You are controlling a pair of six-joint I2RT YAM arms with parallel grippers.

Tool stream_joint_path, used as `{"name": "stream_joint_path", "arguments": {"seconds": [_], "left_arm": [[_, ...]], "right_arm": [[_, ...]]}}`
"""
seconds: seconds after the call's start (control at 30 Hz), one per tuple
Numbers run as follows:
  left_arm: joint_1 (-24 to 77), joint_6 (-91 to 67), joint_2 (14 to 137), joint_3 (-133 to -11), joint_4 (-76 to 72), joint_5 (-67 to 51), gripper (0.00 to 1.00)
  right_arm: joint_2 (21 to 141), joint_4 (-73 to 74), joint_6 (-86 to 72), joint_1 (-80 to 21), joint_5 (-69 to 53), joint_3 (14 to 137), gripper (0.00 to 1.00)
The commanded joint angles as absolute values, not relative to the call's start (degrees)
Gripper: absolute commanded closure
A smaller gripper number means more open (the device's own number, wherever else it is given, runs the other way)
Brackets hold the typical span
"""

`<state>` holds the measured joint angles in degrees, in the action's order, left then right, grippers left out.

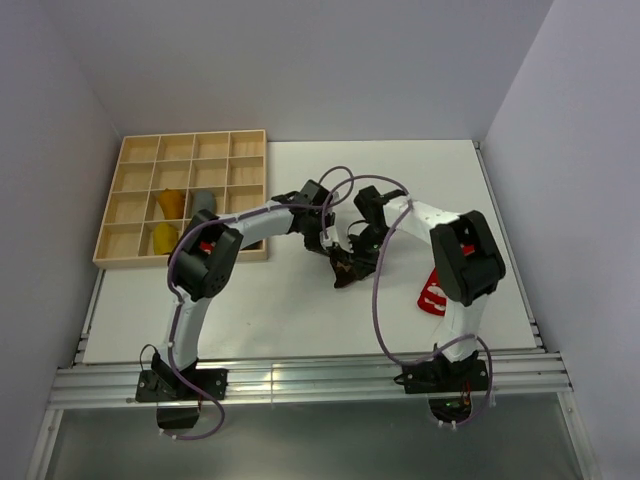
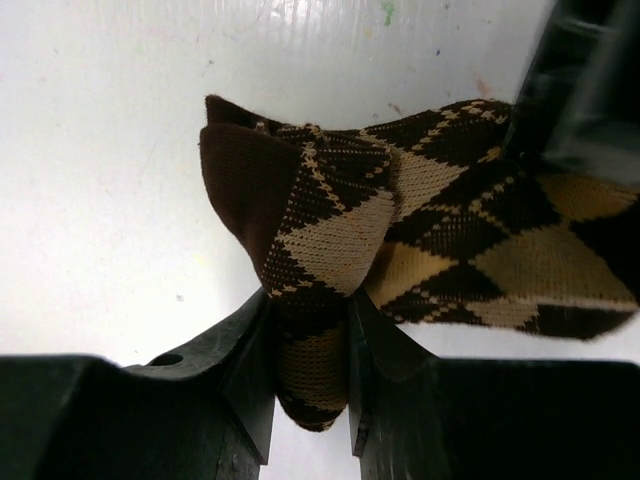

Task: Roll the socks
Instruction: Roll the sock at the center of the board.

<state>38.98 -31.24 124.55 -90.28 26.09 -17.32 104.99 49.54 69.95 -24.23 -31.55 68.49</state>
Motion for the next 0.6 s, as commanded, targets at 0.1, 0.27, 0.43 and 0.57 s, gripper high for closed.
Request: {"name": "stream_joint_path", "arguments": {"seconds": [0.1, 0.27, 0.43, 0.57], "left_arm": [[36.91, -32.08, 125.07, -82.8, 26.55, -6.59, 1.0], [37.53, -35.32, 121.57, -79.47, 23.48, -5.63, 0.89], [37.62, -38.32, 116.03, -75.15, 19.08, -4.75, 0.66], [38.05, -40.69, 110.32, -71.82, 17.06, -2.9, 0.56]], "right_arm": [[114.16, 71.01, 69.35, -22.24, -34.54, 75.67, 0.83], [118.21, 72.07, 67.41, -22.15, -34.02, 77.78, 0.83], [121.11, 73.74, 66.71, -21.89, -34.63, 79.97, 0.83], [123.57, 76.98, 66.62, -21.62, -35.24, 82.79, 0.83]]}}
